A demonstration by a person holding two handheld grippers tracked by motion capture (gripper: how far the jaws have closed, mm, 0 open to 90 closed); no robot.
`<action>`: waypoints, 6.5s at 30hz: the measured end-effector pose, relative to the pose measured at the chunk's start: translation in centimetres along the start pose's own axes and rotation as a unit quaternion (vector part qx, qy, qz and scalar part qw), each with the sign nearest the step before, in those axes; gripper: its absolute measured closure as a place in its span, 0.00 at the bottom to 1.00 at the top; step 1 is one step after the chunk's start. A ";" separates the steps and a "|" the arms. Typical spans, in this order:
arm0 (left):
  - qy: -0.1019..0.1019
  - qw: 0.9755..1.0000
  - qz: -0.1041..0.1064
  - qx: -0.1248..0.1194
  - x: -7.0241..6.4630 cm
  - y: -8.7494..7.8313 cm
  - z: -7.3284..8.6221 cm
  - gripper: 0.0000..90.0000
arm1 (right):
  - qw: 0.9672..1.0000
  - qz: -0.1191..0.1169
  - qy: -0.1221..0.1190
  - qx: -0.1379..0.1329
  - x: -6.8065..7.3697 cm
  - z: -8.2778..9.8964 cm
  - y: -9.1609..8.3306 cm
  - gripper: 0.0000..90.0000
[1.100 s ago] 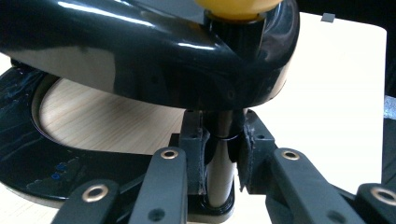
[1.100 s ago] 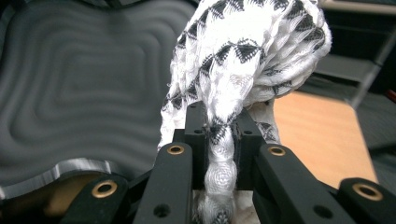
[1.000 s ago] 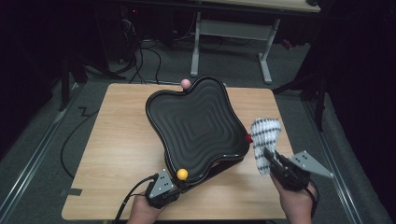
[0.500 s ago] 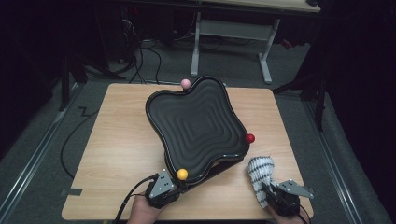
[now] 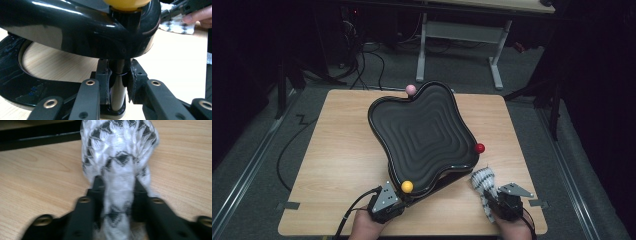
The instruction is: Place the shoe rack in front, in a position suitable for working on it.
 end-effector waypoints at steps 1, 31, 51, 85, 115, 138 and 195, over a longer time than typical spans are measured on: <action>-0.001 1.000 -0.002 0.003 0.0 0.0 0.0 0.80 | 1.000 0.007 0.001 -0.007 -0.3 -0.4 -0.2 0.86; 0.001 0.999 -0.009 0.034 0.1 0.4 1.0 0.82 | 0.976 -0.065 -0.081 -0.192 8.5 -9.7 -2.9 0.87; 0.002 0.999 -0.006 0.034 0.1 0.4 1.0 0.82 | 0.974 -0.083 -0.079 -0.193 9.3 -9.7 -2.4 0.87; 0.002 0.999 -0.005 0.035 0.1 0.4 1.0 0.82 | 0.987 -0.006 0.004 -0.161 2.1 -7.6 -0.7 0.87; 0.002 0.999 -0.003 0.035 0.1 0.5 1.0 0.82 | 0.978 -0.065 -0.054 -0.189 6.8 -8.7 -2.0 0.87; 0.016 0.999 0.010 0.049 -1.5 2.8 0.1 0.82 | 0.979 -0.001 -0.013 -0.204 1.3 -8.4 -2.8 0.87; 0.012 0.999 0.024 0.043 -1.8 3.5 0.5 0.82 | 0.972 -0.116 -0.078 -0.187 8.8 -9.5 -1.0 0.88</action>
Point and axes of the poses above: each handheld gripper's, and its own axes: y roughly forward along the jaws, z roughly out of its underside, x roughly to its left, the point moved 9 cm from there along y, roughly forward along the jaws, and after that the axes turned 10 degrees about -y, right-handed, at the moved point
